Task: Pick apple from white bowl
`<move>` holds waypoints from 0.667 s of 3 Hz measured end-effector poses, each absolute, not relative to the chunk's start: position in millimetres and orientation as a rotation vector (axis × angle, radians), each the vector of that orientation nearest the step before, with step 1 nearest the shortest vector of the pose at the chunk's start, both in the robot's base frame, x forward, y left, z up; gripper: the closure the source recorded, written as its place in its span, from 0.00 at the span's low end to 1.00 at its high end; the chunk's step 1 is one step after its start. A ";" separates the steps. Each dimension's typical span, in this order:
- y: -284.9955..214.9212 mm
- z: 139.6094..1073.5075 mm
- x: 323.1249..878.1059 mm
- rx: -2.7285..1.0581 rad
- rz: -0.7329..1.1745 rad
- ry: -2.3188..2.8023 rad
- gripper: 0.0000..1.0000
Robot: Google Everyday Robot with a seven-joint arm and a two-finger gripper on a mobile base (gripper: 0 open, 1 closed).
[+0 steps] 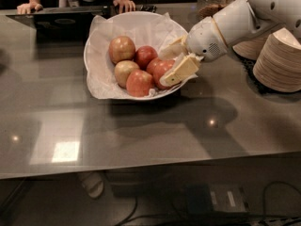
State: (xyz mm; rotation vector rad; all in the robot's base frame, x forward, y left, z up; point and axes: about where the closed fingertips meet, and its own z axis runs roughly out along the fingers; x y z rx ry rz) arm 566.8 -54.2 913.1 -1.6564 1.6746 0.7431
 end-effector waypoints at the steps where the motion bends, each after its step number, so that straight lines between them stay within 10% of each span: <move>1: -56.9 902.3 566.2 -1.631 0.769 1.694 0.39; 2: -59.1 897.6 564.5 -1.610 0.786 1.705 0.52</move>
Offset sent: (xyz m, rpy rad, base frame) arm -0.0054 -0.0148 -0.0291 0.0458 0.0675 -0.0570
